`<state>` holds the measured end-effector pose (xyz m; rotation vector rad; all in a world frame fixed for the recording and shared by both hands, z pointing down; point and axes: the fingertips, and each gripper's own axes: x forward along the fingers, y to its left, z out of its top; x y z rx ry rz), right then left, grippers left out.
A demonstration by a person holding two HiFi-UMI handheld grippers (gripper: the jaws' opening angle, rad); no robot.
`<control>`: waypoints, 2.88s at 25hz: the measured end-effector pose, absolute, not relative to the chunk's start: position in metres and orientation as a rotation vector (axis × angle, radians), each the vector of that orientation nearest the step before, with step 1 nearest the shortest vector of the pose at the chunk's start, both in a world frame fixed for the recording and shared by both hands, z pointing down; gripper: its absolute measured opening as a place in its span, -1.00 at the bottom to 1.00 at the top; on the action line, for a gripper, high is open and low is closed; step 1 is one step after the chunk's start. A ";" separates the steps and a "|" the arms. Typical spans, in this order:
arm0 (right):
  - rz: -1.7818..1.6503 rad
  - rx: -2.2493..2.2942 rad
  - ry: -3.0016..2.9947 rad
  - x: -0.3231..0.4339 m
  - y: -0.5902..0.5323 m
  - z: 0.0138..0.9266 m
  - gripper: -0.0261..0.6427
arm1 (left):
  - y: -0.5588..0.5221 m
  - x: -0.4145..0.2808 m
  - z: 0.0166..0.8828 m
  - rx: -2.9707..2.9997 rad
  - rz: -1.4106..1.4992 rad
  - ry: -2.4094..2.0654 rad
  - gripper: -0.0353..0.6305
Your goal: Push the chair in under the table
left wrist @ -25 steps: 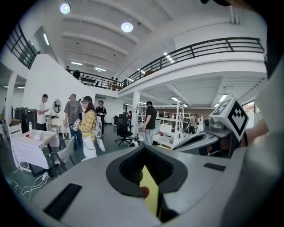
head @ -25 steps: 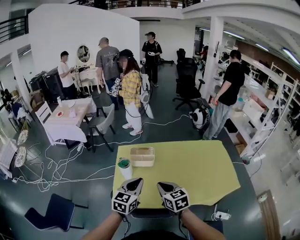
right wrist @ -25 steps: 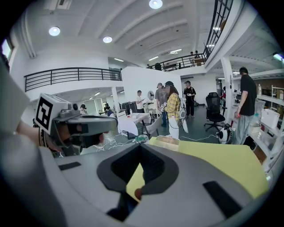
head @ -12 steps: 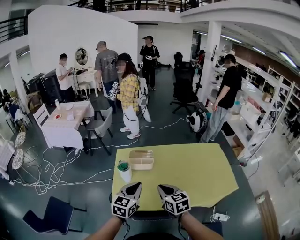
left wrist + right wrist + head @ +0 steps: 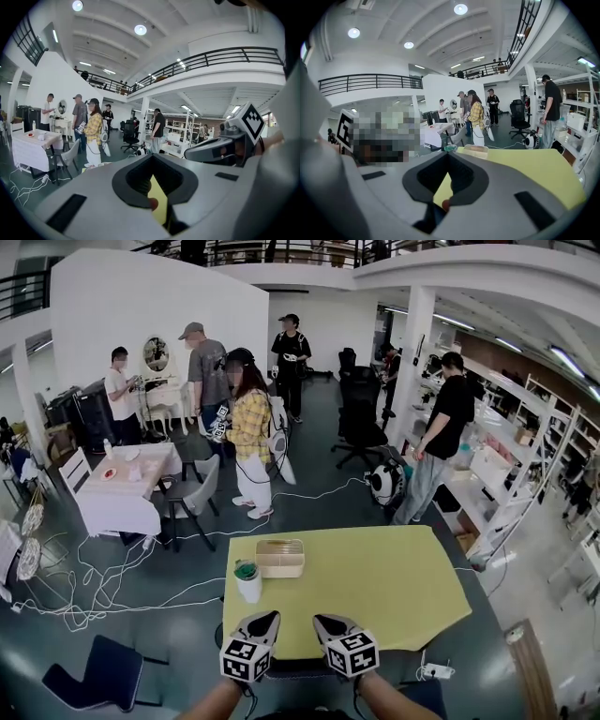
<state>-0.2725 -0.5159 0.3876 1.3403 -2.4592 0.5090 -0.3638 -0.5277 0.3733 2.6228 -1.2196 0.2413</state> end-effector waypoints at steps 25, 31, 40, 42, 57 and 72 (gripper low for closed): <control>0.532 1.411 -2.429 -0.262 -0.412 0.386 -0.88 | -0.430 -0.361 0.377 2.642 0.271 -1.171 -0.87; 0.546 1.402 -2.436 -0.239 -0.379 0.388 -0.88 | -0.396 -0.337 0.375 2.644 0.261 -1.177 -0.87; 0.531 1.389 -2.447 -0.204 -0.326 0.388 -0.88 | -0.339 -0.302 0.378 2.619 0.253 -1.213 -0.87; 0.536 1.375 -2.454 -0.201 -0.312 0.389 -0.88 | -0.324 -0.297 0.379 2.612 0.253 -1.224 -0.87; 0.595 1.290 -2.503 -0.187 -0.225 0.404 -0.88 | -0.221 -0.289 0.394 2.536 0.309 -1.321 -0.87; 0.584 1.345 -2.462 -0.200 -0.165 0.402 -0.88 | -0.157 -0.307 0.391 2.573 0.299 -1.275 -0.87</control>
